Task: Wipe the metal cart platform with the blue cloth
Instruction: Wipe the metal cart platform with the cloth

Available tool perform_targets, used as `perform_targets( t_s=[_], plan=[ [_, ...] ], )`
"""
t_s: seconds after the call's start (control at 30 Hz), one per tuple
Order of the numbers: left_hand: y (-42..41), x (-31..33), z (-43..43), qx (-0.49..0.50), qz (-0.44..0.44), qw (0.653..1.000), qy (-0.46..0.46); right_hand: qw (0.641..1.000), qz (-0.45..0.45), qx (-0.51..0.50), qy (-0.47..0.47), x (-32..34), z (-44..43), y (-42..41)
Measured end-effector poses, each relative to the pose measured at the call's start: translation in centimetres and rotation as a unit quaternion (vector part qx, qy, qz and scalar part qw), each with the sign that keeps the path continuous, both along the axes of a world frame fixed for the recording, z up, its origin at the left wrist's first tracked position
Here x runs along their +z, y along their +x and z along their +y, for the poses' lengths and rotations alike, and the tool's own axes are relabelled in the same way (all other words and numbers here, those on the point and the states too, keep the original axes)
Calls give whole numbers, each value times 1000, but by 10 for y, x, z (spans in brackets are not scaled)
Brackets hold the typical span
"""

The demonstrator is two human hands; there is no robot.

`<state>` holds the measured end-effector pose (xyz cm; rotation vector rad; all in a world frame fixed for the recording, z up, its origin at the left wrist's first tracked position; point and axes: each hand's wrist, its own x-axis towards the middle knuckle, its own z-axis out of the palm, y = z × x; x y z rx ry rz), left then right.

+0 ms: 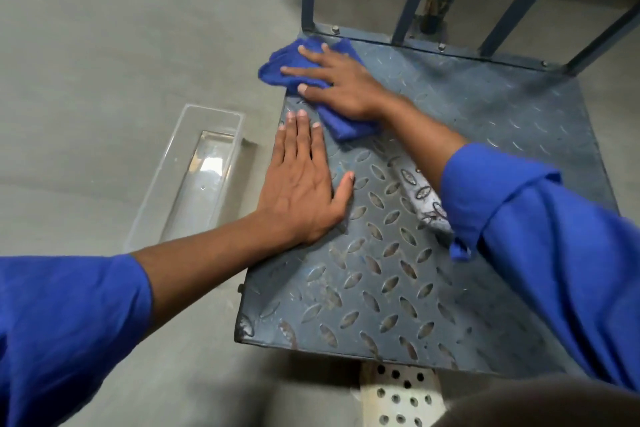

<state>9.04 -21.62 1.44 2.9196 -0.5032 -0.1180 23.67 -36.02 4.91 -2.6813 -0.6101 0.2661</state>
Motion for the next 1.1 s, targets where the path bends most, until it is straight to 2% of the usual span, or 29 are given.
perform_targets(
  t_s=[0.13,0.27,0.37,0.43,0.5,0.63,0.7,0.8,0.9,1.0,1.1],
  plan=[
    [0,-1,2,-1,-3,1000,-6,999,-13,-51,-7,4,-6,19],
    [1,-6,3,-1,-16,1000,-5,999,-32,32,-5,-8,-3,-25],
    [1,-6,4,-4,-12,1000,-9,994,-51,-93,20,-11,-38,-29],
    [1,-7,5,-11,-10,1000,-12,976,-59,-211,-3,-15,-63,-31],
    [1,-7,7,-18,-7,1000,-12,963,-62,-258,-38,-15,-70,-52],
    [5,-4,8,-26,2,999,-18,986,-69,-145,-44,-15,-66,-147],
    [8,-3,9,-29,16,999,-35,981,-69,-178,-44,-18,-90,-171],
    [13,-1,4,-1,19,999,-32,958,-50,-275,-62,-15,-130,-147],
    [18,0,-18,36,13,999,-32,949,-38,-304,-69,-12,-133,-94],
    [20,0,-32,62,6,996,-59,965,-26,-251,-67,-9,-91,-86],
    [15,-4,-28,53,-16,997,-61,983,-43,-170,-55,-11,-83,-140]
  ],
)
